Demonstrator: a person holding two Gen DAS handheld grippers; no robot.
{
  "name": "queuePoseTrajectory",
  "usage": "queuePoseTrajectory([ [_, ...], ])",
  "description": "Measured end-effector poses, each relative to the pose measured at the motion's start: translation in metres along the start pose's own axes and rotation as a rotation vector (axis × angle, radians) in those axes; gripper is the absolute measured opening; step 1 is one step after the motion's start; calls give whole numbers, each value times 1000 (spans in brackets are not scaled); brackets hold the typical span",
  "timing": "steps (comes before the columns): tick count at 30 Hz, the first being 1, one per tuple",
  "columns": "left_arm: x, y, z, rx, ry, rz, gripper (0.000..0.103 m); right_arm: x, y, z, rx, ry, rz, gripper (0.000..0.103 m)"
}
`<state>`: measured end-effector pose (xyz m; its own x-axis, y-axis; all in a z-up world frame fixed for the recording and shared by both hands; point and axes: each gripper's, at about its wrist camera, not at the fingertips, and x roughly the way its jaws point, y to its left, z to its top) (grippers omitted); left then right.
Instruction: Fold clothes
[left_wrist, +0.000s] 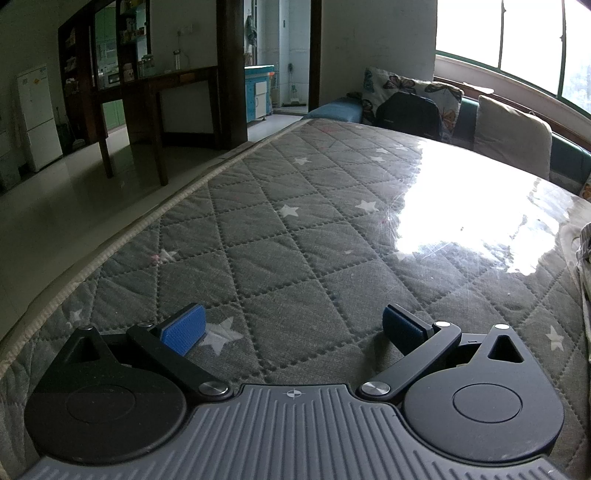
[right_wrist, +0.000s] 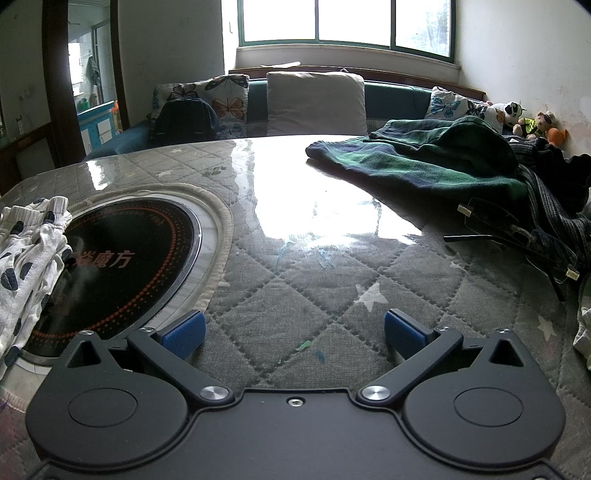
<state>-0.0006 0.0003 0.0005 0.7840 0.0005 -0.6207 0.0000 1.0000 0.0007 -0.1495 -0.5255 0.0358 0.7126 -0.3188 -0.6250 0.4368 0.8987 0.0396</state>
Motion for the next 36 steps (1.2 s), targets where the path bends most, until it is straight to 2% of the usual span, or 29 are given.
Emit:
queuePoseTrajectory([
  [28, 3, 1, -1, 4, 2, 9, 103, 2, 1, 1, -16, 8, -14, 103],
  [36, -11, -4, -15, -19, 5, 38, 103, 4, -4, 3, -10, 8, -9, 103],
])
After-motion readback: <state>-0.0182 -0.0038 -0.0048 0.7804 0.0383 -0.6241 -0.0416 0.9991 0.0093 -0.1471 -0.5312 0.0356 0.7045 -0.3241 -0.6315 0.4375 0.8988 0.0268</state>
